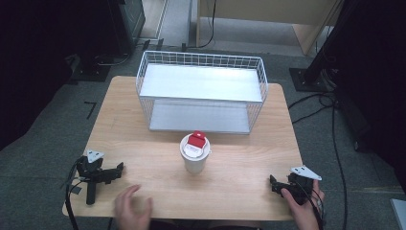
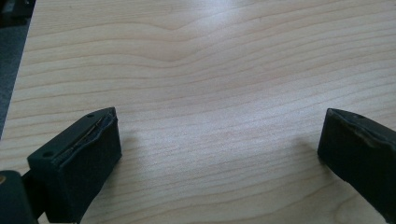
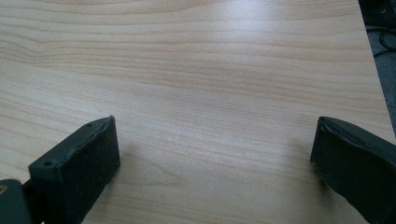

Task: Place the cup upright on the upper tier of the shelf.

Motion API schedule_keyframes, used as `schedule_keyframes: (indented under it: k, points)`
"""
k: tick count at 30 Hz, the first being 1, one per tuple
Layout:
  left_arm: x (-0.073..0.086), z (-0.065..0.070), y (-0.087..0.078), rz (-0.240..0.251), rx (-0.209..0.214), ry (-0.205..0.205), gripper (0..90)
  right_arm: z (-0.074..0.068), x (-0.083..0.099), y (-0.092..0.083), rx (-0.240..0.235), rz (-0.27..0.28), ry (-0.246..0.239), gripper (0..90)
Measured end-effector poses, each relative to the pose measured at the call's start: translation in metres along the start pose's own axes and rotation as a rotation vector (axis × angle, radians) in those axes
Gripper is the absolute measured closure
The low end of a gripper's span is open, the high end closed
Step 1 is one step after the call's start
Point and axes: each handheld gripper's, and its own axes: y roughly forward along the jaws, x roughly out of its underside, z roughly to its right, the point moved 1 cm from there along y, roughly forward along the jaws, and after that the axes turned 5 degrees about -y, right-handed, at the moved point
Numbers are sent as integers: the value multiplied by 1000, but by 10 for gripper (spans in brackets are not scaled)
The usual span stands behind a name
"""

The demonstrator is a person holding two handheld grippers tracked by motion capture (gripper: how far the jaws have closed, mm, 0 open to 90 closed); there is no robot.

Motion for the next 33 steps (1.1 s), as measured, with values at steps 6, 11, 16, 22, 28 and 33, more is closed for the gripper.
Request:
schedule_keyframes:
  k: [6, 11, 16, 22, 28, 33]
  points:
    - [-3, -5, 2, -5, 28, 30, 0, 0, 0, 0, 3, -1, 6, 10]
    - [-4, -5, 3, -1, 15, 14, 0, 1, 0, 0, 7, -1, 8, 11]
    - [-4, -5, 4, -1, 15, 14, 0, 1, 0, 0, 15, 0, 17, 11]
    - [-6, -2, 5, 3, -15, -20, 0, 0, 2, -2, 13, -3, 16, 11]
    - [-6, 0, 6, 3, -25, -31, 0, -6, 2, -7, 11, 16, 2, 105]
    - [-6, 0, 6, 3, -26, -31, 0, -19, -5, -10, -17, 41, -26, 107]
